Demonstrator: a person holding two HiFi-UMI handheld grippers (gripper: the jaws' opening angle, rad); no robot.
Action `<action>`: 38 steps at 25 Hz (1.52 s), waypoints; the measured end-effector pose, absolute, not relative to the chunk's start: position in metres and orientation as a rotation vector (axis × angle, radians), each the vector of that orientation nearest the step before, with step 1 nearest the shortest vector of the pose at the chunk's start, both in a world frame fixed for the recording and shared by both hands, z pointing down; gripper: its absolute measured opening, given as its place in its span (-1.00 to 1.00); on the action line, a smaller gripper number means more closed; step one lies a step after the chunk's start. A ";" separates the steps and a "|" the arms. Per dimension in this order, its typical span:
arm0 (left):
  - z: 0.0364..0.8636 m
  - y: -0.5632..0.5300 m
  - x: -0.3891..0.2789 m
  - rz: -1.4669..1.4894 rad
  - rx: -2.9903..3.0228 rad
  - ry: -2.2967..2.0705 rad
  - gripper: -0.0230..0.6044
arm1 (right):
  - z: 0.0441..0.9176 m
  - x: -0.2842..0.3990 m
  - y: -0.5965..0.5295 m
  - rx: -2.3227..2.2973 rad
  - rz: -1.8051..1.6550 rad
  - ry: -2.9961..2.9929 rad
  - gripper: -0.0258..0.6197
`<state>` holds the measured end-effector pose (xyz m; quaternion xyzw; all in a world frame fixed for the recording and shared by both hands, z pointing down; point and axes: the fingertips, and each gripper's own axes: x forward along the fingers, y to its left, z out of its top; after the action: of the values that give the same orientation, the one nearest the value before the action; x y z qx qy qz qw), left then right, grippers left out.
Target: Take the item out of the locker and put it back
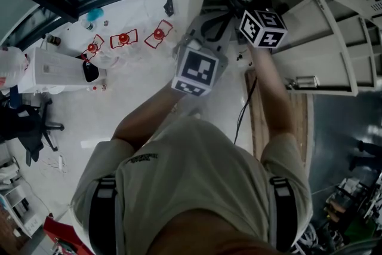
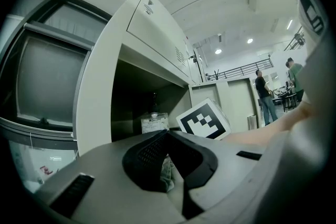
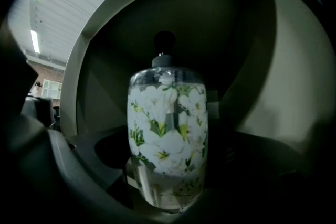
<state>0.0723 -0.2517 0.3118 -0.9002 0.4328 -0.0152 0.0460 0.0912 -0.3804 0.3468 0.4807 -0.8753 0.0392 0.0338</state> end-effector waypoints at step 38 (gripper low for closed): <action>0.246 -0.200 0.045 0.013 -2.664 1.200 -0.89 | 0.225 0.135 -0.209 1.668 -0.290 -2.722 -0.58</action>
<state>0.0447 -0.1998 0.2458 -0.9062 0.4083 0.0044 0.1097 0.1346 -0.2092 0.2245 0.5201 -0.8487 -0.0904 -0.0321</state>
